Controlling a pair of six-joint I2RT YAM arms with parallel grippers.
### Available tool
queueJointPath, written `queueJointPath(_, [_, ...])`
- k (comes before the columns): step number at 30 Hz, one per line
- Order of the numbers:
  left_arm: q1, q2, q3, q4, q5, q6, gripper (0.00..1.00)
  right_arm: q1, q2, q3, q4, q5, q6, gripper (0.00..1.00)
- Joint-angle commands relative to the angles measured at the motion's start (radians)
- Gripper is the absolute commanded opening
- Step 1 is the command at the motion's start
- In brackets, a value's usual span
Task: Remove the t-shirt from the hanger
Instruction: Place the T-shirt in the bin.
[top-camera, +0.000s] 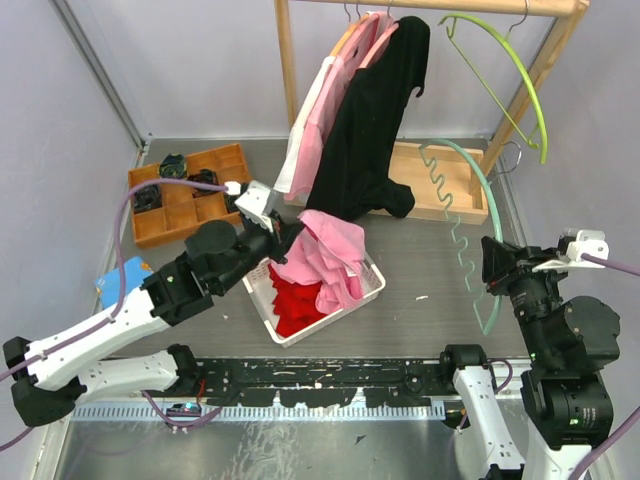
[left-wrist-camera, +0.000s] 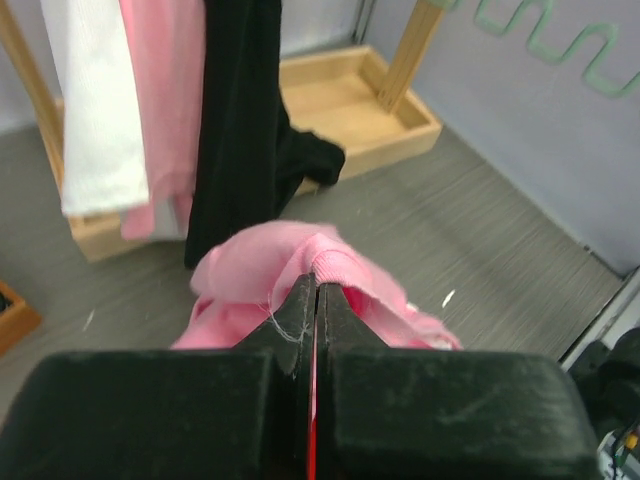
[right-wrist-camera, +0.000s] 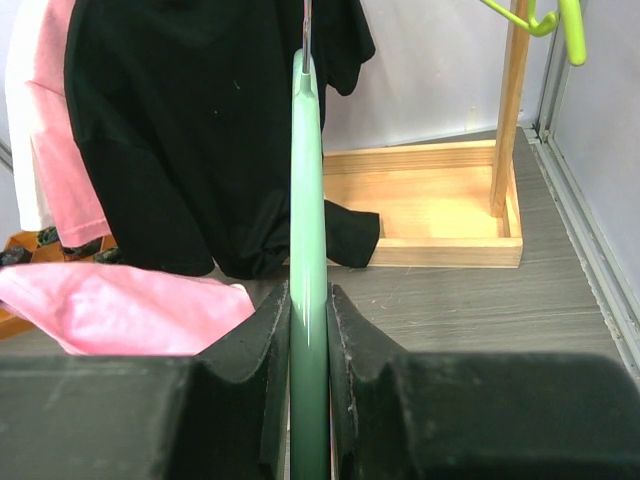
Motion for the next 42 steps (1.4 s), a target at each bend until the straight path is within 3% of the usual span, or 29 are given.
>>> queueJointPath(1, [-0.001,-0.016,-0.086,0.015,-0.066,-0.065,0.00,-0.002,0.004,0.003,0.132,-0.014,0.013,0.01])
queueJointPath(12, [-0.027,0.023,-0.214,-0.118,-0.172,-0.148,0.00,-0.002,0.015,-0.038,0.162,-0.017,0.013,0.01])
queueJointPath(21, [-0.057,0.077,-0.342,-0.184,-0.179,-0.263,0.00,-0.002,0.026,-0.061,0.186,-0.031,0.022,0.01])
queueJointPath(30, [-0.065,0.157,-0.361,-0.309,-0.220,-0.340,0.00,-0.002,0.035,-0.055,0.192,-0.040,0.028,0.01])
queueJointPath(38, [-0.067,0.113,-0.307,-0.398,-0.211,-0.340,0.00,-0.002,0.052,-0.051,0.210,-0.031,0.029,0.01])
queueJointPath(42, [-0.067,0.054,-0.275,-0.448,-0.197,-0.328,0.18,-0.002,0.078,-0.054,0.232,-0.018,0.018,0.01])
